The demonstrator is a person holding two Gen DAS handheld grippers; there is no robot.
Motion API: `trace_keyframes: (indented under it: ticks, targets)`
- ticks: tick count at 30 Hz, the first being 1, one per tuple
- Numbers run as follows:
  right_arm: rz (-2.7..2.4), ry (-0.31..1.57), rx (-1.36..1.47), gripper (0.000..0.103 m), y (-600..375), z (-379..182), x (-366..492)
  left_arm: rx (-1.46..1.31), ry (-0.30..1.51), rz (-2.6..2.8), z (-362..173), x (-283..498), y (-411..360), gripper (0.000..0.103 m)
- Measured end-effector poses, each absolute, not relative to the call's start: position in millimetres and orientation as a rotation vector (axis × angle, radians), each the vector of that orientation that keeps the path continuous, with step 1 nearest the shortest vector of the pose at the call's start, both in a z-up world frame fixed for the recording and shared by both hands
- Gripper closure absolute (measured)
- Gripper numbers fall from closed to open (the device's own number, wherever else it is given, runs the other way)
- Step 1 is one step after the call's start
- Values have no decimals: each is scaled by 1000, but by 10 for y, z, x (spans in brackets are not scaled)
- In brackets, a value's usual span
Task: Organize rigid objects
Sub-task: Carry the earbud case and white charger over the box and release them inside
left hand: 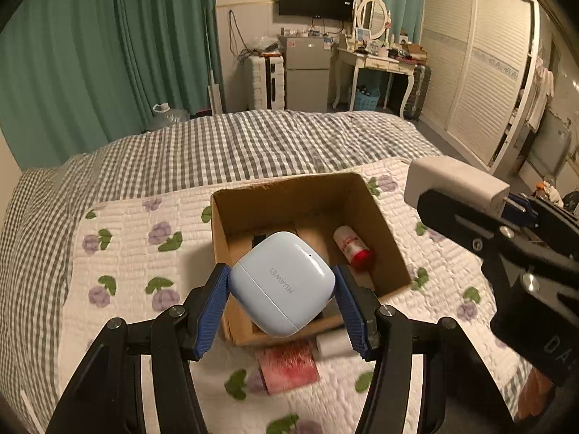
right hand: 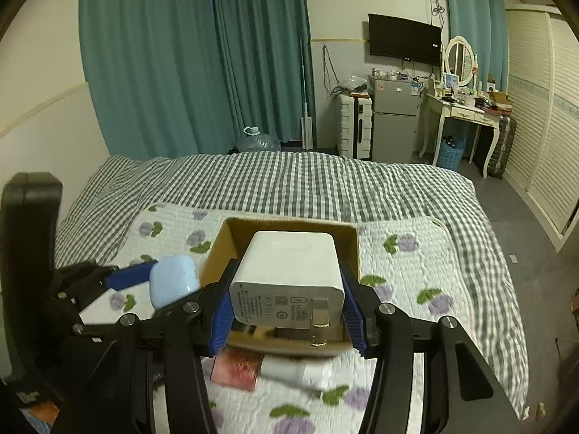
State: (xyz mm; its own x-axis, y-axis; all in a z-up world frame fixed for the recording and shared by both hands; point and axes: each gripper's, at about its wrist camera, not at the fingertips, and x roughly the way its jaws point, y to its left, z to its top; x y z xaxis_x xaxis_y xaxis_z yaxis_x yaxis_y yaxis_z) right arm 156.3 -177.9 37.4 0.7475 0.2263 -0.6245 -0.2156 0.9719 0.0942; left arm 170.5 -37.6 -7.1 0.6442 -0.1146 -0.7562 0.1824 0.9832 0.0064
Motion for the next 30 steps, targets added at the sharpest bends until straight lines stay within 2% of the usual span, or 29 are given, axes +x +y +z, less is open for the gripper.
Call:
trace_keyframes:
  ticks: [9, 18, 30]
  targets:
    - [248, 751, 27, 52, -1762, -75, 2357, 110, 909, -159, -501, 2320, -448, 44]
    - [252, 872, 67, 52, -1804, -680, 2944, 139, 992, -198, -976, 2616, -617, 44]
    - [255, 963, 58, 51, -1724, -1121, 3160, 159, 1033, -166, -1189, 2712, -603, 44]
